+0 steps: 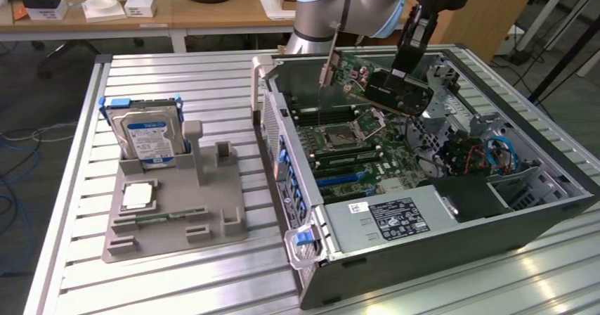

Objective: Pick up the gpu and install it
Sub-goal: 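Insert the gpu into the slot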

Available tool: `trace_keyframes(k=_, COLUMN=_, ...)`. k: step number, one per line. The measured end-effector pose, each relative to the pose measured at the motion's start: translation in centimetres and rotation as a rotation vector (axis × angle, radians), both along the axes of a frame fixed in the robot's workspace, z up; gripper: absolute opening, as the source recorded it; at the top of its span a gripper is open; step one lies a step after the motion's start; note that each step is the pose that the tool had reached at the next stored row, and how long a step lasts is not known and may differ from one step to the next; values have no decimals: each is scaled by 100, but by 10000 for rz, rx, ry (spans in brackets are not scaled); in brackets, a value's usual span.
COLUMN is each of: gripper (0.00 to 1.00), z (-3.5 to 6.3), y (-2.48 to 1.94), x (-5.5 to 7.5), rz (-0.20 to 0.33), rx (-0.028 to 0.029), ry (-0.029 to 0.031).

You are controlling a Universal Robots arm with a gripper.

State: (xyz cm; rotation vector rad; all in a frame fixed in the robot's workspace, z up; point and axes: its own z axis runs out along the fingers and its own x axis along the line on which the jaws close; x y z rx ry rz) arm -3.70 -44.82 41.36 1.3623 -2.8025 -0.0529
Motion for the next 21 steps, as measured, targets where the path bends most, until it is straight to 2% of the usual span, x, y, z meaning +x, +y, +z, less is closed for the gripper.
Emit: trace_keyframes(k=21, gripper=26, z=-7, y=0, x=3, rz=117, rx=-1, ry=6)
